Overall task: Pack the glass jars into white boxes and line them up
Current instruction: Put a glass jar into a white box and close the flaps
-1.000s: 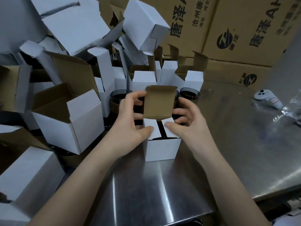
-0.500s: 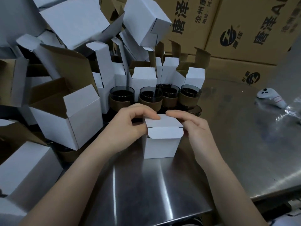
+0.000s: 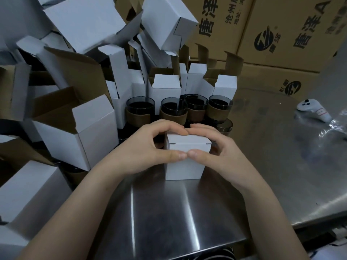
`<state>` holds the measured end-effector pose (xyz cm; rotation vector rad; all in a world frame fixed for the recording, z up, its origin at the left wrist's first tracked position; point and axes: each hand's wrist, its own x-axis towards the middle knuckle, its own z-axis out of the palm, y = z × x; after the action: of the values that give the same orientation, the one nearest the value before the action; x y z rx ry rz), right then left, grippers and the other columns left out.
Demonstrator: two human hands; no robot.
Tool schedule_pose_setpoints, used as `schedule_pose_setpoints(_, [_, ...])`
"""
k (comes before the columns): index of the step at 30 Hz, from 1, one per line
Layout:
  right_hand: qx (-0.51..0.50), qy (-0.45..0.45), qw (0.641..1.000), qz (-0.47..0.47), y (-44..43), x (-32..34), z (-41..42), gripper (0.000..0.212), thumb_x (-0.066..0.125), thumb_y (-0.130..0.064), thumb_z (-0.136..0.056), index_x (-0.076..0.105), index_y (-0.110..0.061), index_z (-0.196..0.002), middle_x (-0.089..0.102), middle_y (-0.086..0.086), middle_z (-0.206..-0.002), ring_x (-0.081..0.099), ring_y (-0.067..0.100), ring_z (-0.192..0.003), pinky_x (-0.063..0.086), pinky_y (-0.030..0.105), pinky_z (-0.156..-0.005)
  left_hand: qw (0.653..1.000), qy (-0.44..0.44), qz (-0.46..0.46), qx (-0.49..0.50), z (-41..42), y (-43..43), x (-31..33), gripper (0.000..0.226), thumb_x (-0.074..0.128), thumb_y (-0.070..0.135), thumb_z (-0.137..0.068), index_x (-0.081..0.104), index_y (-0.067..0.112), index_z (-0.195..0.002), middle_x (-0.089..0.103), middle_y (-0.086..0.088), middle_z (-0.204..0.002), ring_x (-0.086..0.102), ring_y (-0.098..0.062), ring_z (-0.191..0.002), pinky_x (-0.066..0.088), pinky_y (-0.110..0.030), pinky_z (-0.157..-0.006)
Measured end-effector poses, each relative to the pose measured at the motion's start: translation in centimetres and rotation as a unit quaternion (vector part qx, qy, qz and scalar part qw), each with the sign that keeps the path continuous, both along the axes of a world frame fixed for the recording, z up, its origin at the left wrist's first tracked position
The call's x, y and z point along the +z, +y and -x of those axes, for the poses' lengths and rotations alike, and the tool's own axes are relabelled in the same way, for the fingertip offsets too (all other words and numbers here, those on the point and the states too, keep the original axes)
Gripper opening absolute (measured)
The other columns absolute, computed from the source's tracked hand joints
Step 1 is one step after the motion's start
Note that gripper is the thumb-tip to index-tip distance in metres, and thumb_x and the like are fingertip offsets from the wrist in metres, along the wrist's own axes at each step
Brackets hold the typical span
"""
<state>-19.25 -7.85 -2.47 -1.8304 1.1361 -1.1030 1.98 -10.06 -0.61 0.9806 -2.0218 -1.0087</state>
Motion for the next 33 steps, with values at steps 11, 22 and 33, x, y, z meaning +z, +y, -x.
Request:
schedule_pose_setpoints(11, [-0.002,0.001,1.0,0.002,-0.15,-0.29,-0.01,0.037,0.072,-0.032,-0.078,0.069,-0.036,-0.115,0.054,-0.018,-0.132,0.043,-0.004,-0.131,0.036,0.026,-0.108,1.0,0.01,0.008,-0.016,-0.15,-0.31,-0.41,0.036,0.071,0.045,-0.071,0.071,0.045,-0.107,0.057,0.023,-0.119,0.051,0.006,-0.118,0.045,-0.01,-0.093])
schedule_pose_setpoints(22, [-0.014,-0.025,0.999,-0.015,-0.16,-0.22,-0.26,0.03,0.061,-0.036,-0.086,0.072,-0.031,-0.113,0.06,-0.013,-0.128,0.047,0.0,-0.129,0.035,0.039,-0.114,0.998,0.052,-0.031,-0.021,-0.02,-0.05,-0.25,0.025,0.06,0.038,-0.085,0.077,0.037,-0.104,0.058,0.022,-0.122,0.05,0.01,-0.119,0.037,-0.014,-0.097])
schedule_pose_setpoints(33, [0.01,-0.029,0.996,-0.081,0.16,-0.18,-0.24,0.032,0.067,-0.02,-0.09,0.067,-0.031,-0.119,0.058,-0.003,-0.133,0.053,0.014,-0.125,0.042,0.045,-0.108,1.0,0.006,0.005,0.002,0.22,-0.16,-0.69,0.035,0.07,0.016,-0.088,0.067,0.041,-0.113,0.044,0.024,-0.132,0.037,0.022,-0.119,0.028,0.008,-0.087])
